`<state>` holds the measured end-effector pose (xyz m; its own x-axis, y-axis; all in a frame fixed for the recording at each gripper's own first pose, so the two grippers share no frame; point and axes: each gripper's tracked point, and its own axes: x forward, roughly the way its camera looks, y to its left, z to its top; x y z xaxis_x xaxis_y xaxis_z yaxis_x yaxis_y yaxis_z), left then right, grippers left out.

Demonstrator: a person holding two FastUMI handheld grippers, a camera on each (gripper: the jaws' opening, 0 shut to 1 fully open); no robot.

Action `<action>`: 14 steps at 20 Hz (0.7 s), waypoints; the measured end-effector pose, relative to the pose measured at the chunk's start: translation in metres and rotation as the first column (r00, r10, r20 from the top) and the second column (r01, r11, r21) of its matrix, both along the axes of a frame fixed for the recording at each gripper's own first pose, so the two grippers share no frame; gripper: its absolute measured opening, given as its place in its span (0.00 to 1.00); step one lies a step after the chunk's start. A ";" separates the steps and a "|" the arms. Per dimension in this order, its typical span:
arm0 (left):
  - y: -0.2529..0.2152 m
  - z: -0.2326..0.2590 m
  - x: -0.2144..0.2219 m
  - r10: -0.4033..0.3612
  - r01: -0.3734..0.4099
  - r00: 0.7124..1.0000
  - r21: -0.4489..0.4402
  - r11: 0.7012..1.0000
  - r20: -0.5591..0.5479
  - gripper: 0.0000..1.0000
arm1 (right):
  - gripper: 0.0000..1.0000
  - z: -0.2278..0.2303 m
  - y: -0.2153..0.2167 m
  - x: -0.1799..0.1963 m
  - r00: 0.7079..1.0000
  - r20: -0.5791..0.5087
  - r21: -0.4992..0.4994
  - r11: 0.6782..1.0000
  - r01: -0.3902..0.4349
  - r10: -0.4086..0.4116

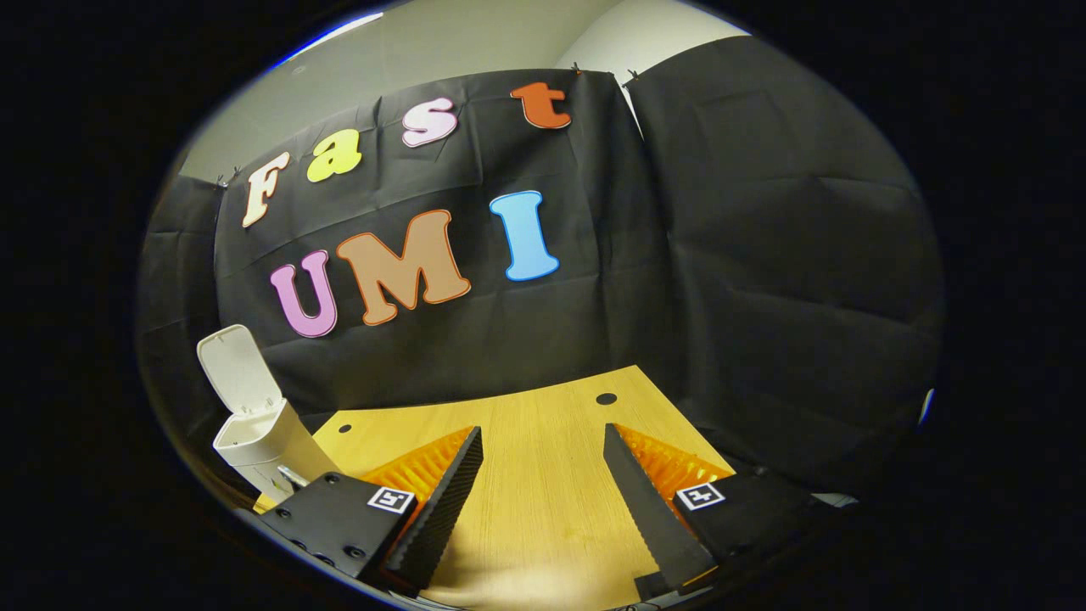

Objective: Press the lid of the desktop garbage bin to open it, pick up the crumpled paper on the desktop and throw it into the bin, then pick up the pop can on the desktop and drop it into the bin, and finally close the garbage bin lid.

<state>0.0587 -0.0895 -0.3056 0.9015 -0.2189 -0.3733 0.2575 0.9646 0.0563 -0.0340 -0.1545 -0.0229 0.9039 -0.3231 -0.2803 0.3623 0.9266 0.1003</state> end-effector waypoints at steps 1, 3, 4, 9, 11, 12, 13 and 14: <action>0.000 0.009 0.001 -0.001 0.001 1.000 -0.003 1.000 0.008 0.79 | 0.96 0.001 -0.002 -0.002 1.000 0.004 0.000 1.000 0.002 -0.002; 0.000 0.032 0.003 -0.004 0.005 0.999 -0.004 1.000 0.034 0.79 | 0.96 0.001 -0.006 -0.005 1.000 0.011 -0.003 1.000 0.009 -0.009; 0.000 0.046 0.005 -0.005 0.005 0.999 -0.006 1.000 0.052 0.79 | 0.96 0.002 -0.008 -0.007 1.000 0.016 -0.002 1.000 0.011 -0.011; 0.006 0.132 0.012 0.006 -0.005 0.992 -0.012 1.000 0.129 0.78 | 0.96 0.003 -0.007 -0.011 1.000 0.025 -0.025 1.000 -0.007 0.008; 0.008 0.169 0.012 0.008 -0.005 0.987 -0.016 1.000 0.161 0.78 | 0.96 0.007 -0.003 -0.011 0.999 0.034 -0.043 0.999 -0.025 0.027; 0.010 0.187 0.013 0.008 -0.006 0.984 -0.014 1.000 0.178 0.78 | 0.96 0.010 0.000 -0.010 0.999 0.040 -0.050 0.998 -0.035 0.037; 0.013 0.206 0.014 0.007 -0.004 0.979 -0.012 1.000 0.202 0.78 | 0.96 0.012 0.003 -0.009 0.998 0.046 -0.054 0.997 -0.045 0.048; 0.017 0.227 0.016 0.009 -0.007 0.975 -0.009 1.000 0.220 0.78 | 0.96 0.013 0.005 -0.009 0.997 0.052 -0.056 0.997 -0.054 0.057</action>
